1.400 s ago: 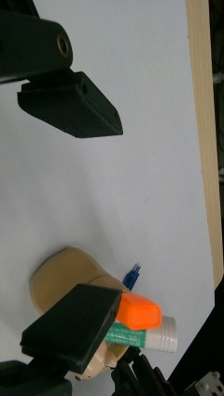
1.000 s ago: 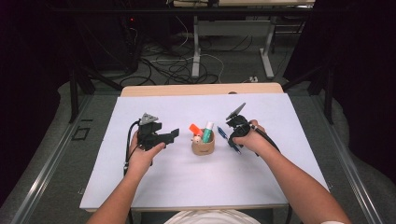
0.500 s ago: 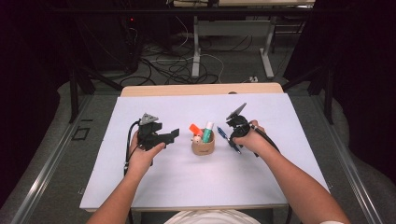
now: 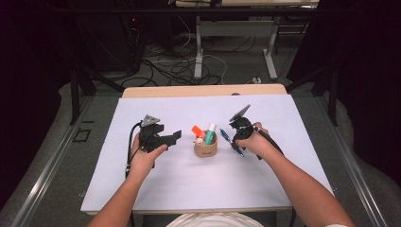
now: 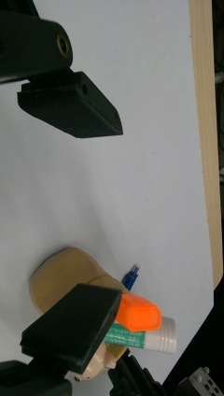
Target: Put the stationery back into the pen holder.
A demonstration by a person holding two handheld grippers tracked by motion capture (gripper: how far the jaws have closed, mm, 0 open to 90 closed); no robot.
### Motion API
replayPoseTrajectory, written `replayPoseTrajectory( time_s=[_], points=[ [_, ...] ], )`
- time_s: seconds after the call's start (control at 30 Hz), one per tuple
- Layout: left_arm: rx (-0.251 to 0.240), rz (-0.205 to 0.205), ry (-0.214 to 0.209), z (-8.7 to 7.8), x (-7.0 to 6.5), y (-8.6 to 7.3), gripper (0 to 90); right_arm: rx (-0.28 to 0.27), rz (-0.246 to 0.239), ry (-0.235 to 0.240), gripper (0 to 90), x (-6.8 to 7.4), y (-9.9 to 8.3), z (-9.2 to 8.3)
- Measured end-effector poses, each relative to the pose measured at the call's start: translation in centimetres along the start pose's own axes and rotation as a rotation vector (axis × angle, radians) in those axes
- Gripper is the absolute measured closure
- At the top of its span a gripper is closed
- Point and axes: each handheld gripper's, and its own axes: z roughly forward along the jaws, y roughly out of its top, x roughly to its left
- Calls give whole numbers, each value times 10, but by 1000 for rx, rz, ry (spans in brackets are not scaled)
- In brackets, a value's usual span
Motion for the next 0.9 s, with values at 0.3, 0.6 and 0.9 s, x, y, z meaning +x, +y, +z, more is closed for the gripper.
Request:
replayPoseTrajectory(
  time_s=[0.3, 0.6, 0.9],
  points=[
    [-3, -2, -1, 0, 0, 0, 182, -24, 29, 21, 796, -2, -2, -8],
    [0, -6, -1, -1, 1, 0, 182, -68, 16, 39, 796, -2, -6, -26],
    [-15, -10, 2, -1, 2, 0, 182, -225, 10, 78, 796, 2, -12, -31]
  ],
)
